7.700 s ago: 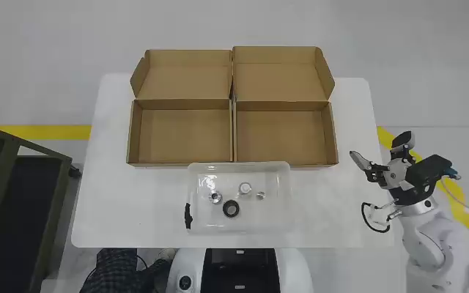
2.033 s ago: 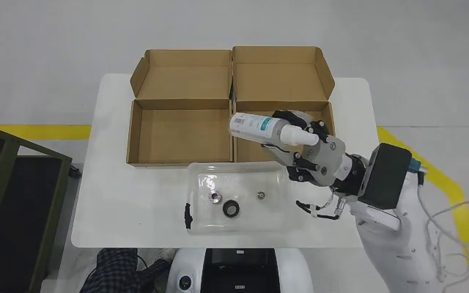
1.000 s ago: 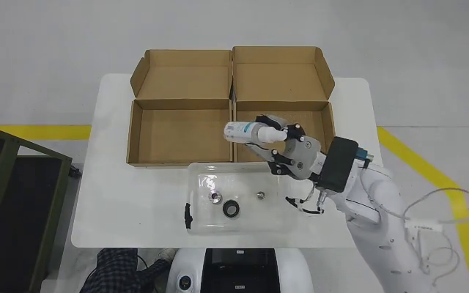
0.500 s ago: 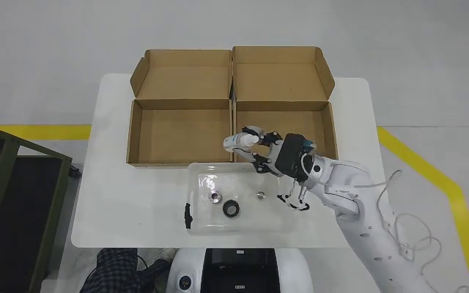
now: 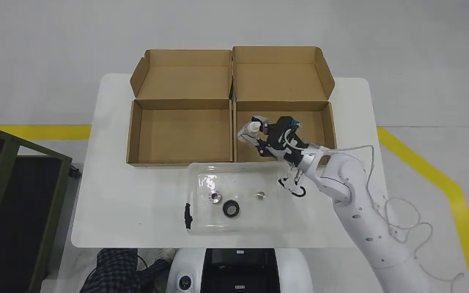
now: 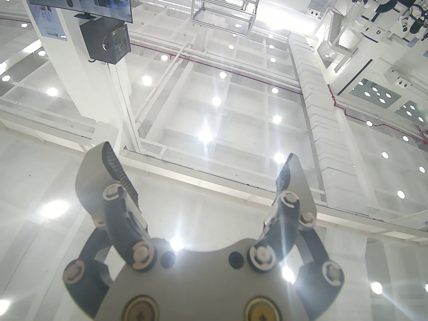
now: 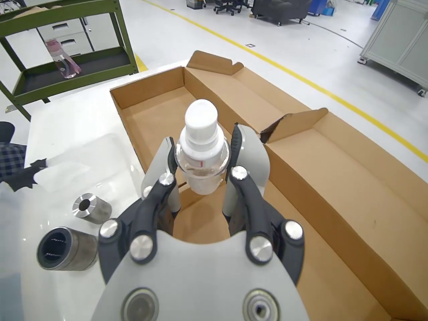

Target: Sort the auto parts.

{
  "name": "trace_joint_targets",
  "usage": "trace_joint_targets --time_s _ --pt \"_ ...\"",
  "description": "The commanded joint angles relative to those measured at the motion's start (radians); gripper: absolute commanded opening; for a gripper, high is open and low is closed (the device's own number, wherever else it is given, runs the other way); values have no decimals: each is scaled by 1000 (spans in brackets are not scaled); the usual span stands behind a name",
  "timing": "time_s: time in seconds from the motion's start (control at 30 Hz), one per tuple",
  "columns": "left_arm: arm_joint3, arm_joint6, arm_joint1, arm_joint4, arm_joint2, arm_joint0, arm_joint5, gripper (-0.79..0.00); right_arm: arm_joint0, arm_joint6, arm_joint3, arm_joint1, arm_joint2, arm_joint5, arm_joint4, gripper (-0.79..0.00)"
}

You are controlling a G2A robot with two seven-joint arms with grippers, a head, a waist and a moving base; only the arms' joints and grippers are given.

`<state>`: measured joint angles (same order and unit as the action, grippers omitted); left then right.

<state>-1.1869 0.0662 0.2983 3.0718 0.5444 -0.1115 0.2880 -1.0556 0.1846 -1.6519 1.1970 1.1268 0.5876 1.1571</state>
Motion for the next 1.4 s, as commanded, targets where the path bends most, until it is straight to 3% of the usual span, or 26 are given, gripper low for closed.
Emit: trace_joint_targets --time_s 0.0,0.73,0.83,1.2,1.37 --pt "0 0 0 0 0 0 0 0 20 18 30 3 -9 -8 -9 -785" --pt "0 0 0 0 0 0 0 0 163 58 291 44 -121 -91 -11 -785" --pt "0 0 0 0 0 0 0 0 170 64 301 47 -125 -96 -7 -646" --pt "0 0 0 0 0 0 0 0 174 75 312 52 -130 -103 -1 -616" --pt "0 0 0 0 0 0 0 0 171 77 314 53 -128 -103 1 -385"
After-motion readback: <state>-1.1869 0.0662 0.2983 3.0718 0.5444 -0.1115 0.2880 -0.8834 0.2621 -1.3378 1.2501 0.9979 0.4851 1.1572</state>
